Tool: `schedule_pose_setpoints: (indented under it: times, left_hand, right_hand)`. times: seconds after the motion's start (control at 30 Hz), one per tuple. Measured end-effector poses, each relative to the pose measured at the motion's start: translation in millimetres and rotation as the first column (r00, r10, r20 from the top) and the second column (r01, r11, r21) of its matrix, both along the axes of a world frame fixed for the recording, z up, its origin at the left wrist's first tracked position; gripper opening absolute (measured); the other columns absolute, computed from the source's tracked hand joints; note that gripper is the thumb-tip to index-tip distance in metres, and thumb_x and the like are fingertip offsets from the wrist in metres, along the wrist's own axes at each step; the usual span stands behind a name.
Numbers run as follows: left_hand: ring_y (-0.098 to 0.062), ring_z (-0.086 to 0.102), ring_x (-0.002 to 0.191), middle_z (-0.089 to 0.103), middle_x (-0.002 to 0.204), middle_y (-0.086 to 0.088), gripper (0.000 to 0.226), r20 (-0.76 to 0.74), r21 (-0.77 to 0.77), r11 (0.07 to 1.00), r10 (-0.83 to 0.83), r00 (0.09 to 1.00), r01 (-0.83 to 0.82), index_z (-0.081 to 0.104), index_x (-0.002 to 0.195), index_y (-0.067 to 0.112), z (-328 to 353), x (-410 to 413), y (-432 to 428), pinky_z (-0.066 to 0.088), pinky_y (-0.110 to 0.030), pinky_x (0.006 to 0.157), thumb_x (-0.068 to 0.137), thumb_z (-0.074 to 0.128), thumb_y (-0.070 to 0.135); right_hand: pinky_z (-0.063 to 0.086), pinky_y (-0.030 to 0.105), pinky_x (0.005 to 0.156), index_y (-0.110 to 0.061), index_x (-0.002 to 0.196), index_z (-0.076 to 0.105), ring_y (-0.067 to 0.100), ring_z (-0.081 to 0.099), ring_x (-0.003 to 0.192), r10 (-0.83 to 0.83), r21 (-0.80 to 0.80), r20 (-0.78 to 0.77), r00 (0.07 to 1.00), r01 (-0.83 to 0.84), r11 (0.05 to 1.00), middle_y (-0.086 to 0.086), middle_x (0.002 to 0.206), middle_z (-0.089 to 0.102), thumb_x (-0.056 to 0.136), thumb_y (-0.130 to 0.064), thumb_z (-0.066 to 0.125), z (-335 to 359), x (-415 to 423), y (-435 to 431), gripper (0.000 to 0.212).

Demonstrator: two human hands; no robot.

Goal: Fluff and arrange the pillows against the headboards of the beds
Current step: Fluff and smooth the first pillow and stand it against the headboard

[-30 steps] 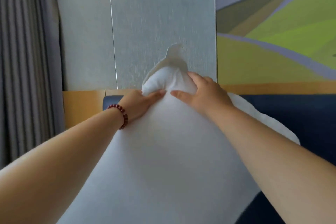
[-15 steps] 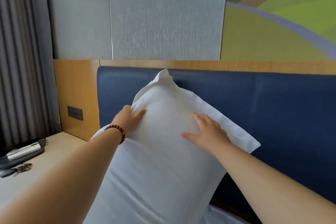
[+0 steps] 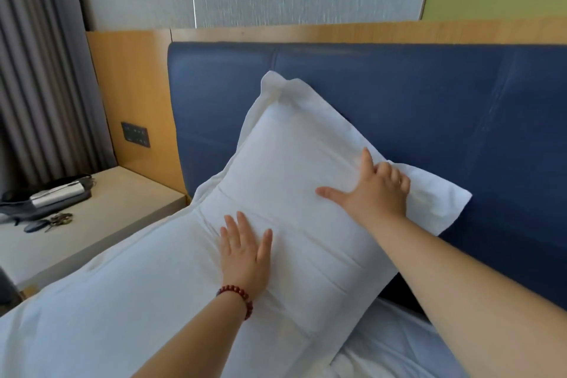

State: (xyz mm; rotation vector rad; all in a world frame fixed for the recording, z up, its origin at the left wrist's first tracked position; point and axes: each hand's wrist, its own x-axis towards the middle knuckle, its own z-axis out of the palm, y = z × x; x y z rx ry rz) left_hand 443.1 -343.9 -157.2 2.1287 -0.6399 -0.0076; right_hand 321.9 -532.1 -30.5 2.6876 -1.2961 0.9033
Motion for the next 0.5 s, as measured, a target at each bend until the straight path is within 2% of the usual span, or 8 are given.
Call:
schedule_pose_setpoints:
  times: [0.07,0.1,0.13,0.17,0.23,0.27,0.37,0.5]
  left_hand:
    - [-0.015,-0.007,0.15,-0.01,0.164,0.001,0.073,-0.236,-0.19,0.982,-0.057,0.97,0.012,-0.004,0.155,0.023,-4,8,4,-0.002,-0.035,0.121,0.099,0.027,0.057]
    - [-0.015,0.005,0.15,0.004,0.164,0.002,0.072,-0.411,-0.326,0.944,-0.095,0.907,-0.049,0.005,0.156,0.024,-3,10,9,0.004,-0.037,0.122,0.098,0.03,0.059]
    - [-0.015,0.018,0.147,0.019,0.161,0.004,0.073,-0.571,-0.442,0.886,-0.155,0.806,-0.142,0.015,0.156,0.027,-3,12,14,0.013,-0.04,0.121,0.095,0.032,0.065]
    - [-0.015,0.029,0.143,0.03,0.157,0.006,0.076,-0.662,-0.528,0.819,-0.232,0.713,-0.224,0.023,0.154,0.029,-3,12,19,0.021,-0.041,0.12,0.092,0.033,0.07]
    - [-0.012,0.034,0.141,0.034,0.155,0.007,0.077,-0.703,-0.636,0.711,-0.371,0.607,-0.301,0.026,0.153,0.027,-3,11,25,0.025,-0.039,0.119,0.091,0.031,0.072]
    - [-0.012,0.033,0.142,0.033,0.156,0.006,0.078,-0.702,-0.669,0.67,-0.426,0.571,-0.323,0.026,0.154,0.024,-3,11,27,0.024,-0.038,0.119,0.092,0.03,0.071]
    - [-0.016,0.031,0.143,0.032,0.157,0.002,0.084,-0.711,-0.69,0.628,-0.499,0.495,-0.36,0.024,0.154,0.018,2,15,29,0.022,-0.039,0.12,0.092,0.027,0.073]
    - [-0.016,0.037,0.139,0.041,0.152,0.002,0.081,-0.691,-0.719,0.577,-0.534,0.487,-0.388,0.032,0.152,0.02,8,27,21,0.024,-0.038,0.119,0.09,0.033,0.073]
  right_hand:
    - [0.031,0.044,0.098,-0.02,0.135,0.038,0.03,0.048,0.116,0.038,-0.026,-0.073,0.997,-0.04,0.999,0.008,0.123,0.056,0.044,-0.104,0.031,-5,8,1,0.124]
    - [0.033,0.043,0.095,-0.019,0.127,0.043,0.03,0.052,0.113,0.069,-0.026,-0.092,0.993,-0.071,0.997,0.006,0.119,0.059,0.045,-0.102,0.035,-9,13,3,0.117]
    - [0.035,0.043,0.094,-0.018,0.122,0.045,0.029,0.054,0.111,0.102,-0.016,-0.101,0.99,-0.104,0.994,0.004,0.115,0.062,0.047,-0.1,0.039,-14,18,6,0.111]
    - [0.036,0.043,0.093,-0.018,0.119,0.046,0.029,0.057,0.109,0.134,-0.008,-0.099,0.986,-0.135,0.991,0.003,0.112,0.063,0.049,-0.097,0.044,-17,23,8,0.106]
    - [0.039,0.041,0.083,-0.019,0.11,0.045,0.03,0.06,0.1,0.197,-0.019,-0.07,0.978,-0.198,0.98,0.0,0.104,0.065,0.055,-0.093,0.052,-19,33,11,0.092]
    - [0.04,0.038,0.074,-0.021,0.103,0.042,0.029,0.061,0.091,0.227,-0.027,-0.059,0.972,-0.229,0.973,-0.001,0.098,0.065,0.057,-0.091,0.054,-16,39,13,0.084]
    - [0.03,0.032,0.05,-0.023,0.092,0.037,0.025,0.05,0.068,0.308,-0.036,-0.062,0.95,-0.31,0.95,-0.005,0.076,0.052,0.064,-0.086,0.055,-2,55,21,0.071]
    - [0.039,0.036,0.057,-0.016,0.098,0.053,0.026,0.048,0.069,0.433,-0.143,-0.131,0.892,-0.449,0.882,-0.006,0.068,0.042,0.077,-0.075,0.056,25,85,36,0.063]
